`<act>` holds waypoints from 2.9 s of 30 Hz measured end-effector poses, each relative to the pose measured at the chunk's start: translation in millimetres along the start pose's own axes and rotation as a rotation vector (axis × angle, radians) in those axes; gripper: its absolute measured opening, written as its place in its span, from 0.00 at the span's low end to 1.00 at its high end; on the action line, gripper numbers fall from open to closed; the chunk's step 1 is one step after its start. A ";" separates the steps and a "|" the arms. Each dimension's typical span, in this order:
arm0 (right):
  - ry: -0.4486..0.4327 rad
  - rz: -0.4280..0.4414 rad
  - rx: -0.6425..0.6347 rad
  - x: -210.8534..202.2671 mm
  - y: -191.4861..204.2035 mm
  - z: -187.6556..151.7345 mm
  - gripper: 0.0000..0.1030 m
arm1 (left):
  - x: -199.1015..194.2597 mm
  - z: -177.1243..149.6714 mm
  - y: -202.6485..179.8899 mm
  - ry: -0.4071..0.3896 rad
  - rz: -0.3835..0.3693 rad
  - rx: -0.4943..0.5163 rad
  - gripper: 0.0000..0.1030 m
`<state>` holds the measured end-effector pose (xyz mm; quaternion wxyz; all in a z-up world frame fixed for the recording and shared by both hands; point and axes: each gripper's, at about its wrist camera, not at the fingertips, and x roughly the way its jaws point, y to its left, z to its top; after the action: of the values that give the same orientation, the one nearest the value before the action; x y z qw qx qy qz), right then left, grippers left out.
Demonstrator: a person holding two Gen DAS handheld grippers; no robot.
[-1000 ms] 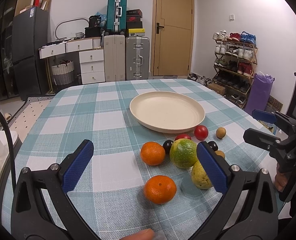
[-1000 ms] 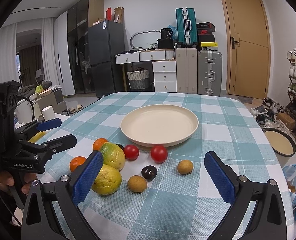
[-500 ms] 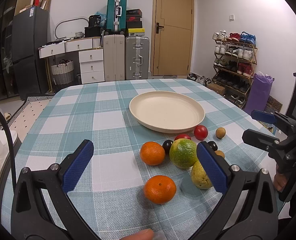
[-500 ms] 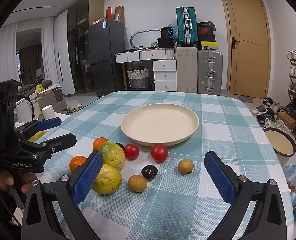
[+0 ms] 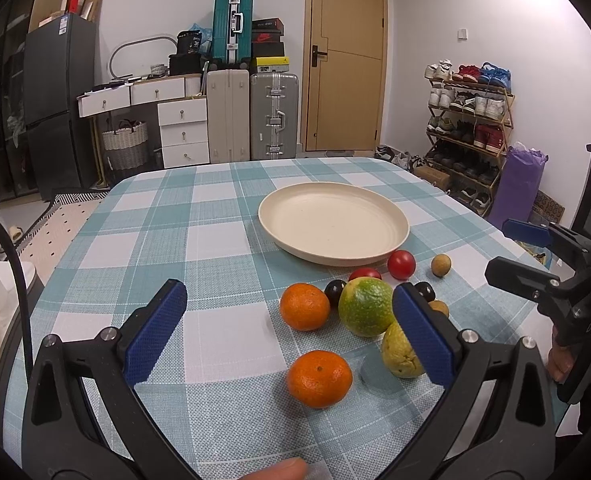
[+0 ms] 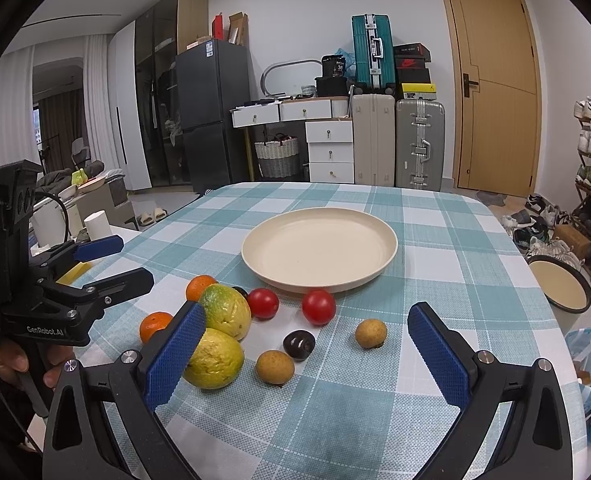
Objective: Organize fruits
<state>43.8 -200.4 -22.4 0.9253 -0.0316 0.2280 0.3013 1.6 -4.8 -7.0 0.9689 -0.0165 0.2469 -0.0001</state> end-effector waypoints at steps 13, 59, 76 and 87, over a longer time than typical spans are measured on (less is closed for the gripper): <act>0.000 -0.002 -0.008 -1.5 2.2 0.1 1.00 | 2.5 0.3 0.4 0.002 -0.001 -0.001 1.00; 0.267 0.005 0.069 40.1 -8.8 -10.5 0.82 | 13.8 -5.5 13.7 0.180 0.015 0.022 1.00; 0.379 0.076 0.055 56.4 3.1 -19.8 0.54 | 36.9 -19.9 7.4 0.330 -0.077 0.059 0.85; 0.407 0.098 0.051 62.8 10.9 -20.0 0.43 | 42.4 -24.8 5.3 0.368 -0.148 0.049 0.54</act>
<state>74.4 -161.3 -67.2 0.8449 -0.0574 0.4190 0.3274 27.0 -0.6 -49.2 0.9048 -0.0110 0.4180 -0.0805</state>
